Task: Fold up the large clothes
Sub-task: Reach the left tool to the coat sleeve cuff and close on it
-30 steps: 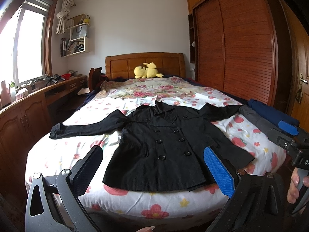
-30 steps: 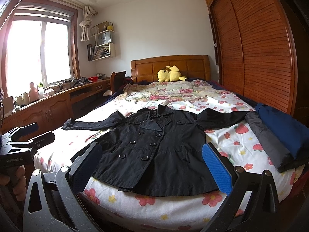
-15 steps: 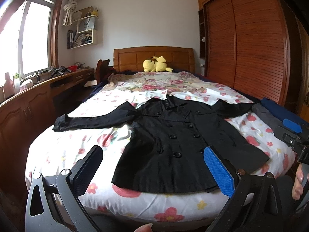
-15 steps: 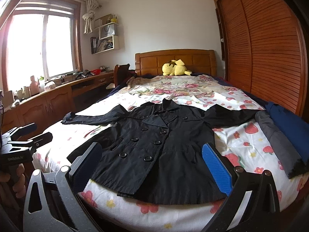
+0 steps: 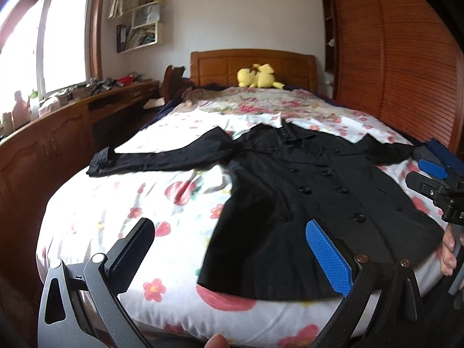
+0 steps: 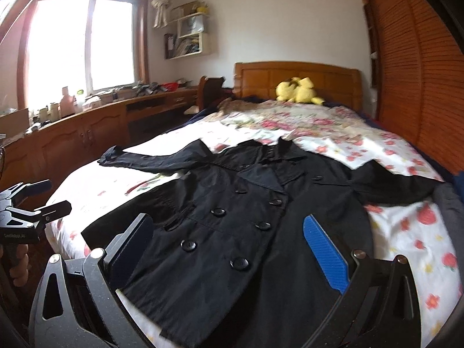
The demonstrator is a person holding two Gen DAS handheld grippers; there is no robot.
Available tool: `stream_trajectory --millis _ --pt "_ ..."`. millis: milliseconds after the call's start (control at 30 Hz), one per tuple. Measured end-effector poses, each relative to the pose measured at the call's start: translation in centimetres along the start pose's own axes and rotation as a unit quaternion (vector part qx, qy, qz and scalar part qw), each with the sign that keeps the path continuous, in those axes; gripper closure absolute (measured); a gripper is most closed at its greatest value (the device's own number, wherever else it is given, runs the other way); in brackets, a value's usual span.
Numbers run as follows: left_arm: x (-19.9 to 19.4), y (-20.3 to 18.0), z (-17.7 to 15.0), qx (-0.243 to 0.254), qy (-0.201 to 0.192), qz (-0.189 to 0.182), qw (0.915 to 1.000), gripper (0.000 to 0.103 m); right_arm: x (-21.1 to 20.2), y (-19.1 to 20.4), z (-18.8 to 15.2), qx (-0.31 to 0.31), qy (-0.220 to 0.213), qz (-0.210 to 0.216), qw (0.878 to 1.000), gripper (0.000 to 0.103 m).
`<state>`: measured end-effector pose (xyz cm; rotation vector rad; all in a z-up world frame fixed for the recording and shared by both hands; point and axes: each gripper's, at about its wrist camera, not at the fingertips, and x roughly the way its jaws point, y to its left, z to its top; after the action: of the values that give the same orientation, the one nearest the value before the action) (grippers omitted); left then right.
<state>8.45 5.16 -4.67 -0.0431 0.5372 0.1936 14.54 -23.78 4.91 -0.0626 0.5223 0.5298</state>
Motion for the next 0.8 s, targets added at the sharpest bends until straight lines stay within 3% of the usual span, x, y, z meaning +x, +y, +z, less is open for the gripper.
stream_trajectory --millis 300,500,800 --pt "2.1 0.4 0.6 -0.027 0.023 0.045 0.9984 0.000 8.7 -0.3 2.2 -0.043 0.025 0.054 0.997 0.000" --pt "3.4 0.6 1.1 -0.049 0.038 0.067 0.9958 0.000 13.9 -0.2 0.7 -0.043 0.074 0.081 0.993 0.000" --pt "7.2 3.1 2.9 -0.067 0.046 0.069 0.9943 0.000 16.6 -0.6 -1.3 -0.041 0.115 0.090 0.988 0.000"
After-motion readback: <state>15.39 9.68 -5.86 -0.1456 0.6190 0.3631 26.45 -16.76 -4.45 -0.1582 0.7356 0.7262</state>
